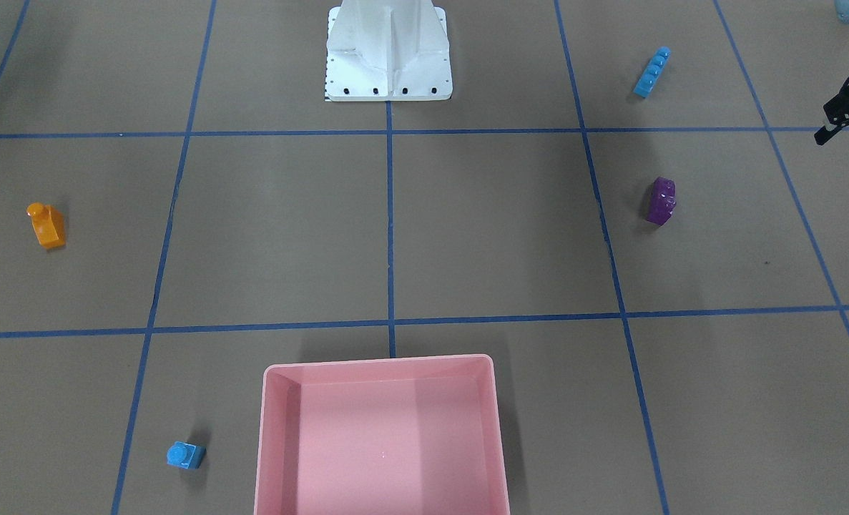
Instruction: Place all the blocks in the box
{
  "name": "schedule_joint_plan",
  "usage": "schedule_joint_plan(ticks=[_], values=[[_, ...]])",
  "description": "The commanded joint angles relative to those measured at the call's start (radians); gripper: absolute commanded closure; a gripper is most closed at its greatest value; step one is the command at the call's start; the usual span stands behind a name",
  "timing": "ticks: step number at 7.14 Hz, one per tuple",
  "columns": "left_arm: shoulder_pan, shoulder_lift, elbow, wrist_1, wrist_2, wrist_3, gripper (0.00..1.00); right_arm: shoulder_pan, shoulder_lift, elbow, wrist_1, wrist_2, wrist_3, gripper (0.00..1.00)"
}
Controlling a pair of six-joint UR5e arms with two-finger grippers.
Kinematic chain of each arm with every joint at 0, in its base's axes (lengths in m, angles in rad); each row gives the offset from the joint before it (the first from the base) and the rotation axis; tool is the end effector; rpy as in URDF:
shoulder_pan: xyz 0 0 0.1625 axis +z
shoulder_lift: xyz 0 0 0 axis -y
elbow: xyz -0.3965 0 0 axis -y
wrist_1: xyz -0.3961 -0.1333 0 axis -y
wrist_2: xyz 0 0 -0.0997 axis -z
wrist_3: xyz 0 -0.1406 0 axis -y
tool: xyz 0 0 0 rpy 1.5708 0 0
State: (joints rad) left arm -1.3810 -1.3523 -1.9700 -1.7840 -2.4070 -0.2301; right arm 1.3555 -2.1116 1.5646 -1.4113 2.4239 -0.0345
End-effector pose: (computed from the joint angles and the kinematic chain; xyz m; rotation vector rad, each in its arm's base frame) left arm 0.0530 -0.4296 0.5271 0.1904 0.8838 0.1271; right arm -0.0142 -0.1930 0.8317 -0.4377 -0.8050 -0.0668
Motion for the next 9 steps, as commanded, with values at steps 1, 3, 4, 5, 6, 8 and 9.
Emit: schedule_joint_plan(ticks=[1,3,4,5,6,8,9], values=[[-0.001,0.001,-0.007,0.000,0.002,0.000,0.00,-0.027,-0.001,-0.011,0.002,0.011,-0.002,0.05],[-0.001,0.002,-0.013,0.000,0.002,0.000,0.00,-0.041,0.001,-0.023,0.003,0.011,-0.004,0.07],[-0.001,0.002,-0.013,0.002,0.002,0.000,0.00,-0.047,0.001,-0.029,0.005,0.017,-0.004,0.08],[-0.001,0.002,-0.013,0.002,0.002,0.000,0.00,-0.053,0.001,-0.031,0.003,0.026,-0.007,0.12],[-0.001,0.002,-0.013,0.002,0.002,0.000,0.00,-0.059,0.001,-0.037,0.005,0.033,-0.008,0.16],[-0.001,0.002,-0.013,0.002,0.011,0.000,0.00,-0.071,0.001,-0.044,0.015,0.053,-0.007,0.24],[-0.001,0.002,-0.013,0.002,0.011,0.000,0.00,-0.075,0.001,-0.051,0.015,0.054,-0.005,0.46]])
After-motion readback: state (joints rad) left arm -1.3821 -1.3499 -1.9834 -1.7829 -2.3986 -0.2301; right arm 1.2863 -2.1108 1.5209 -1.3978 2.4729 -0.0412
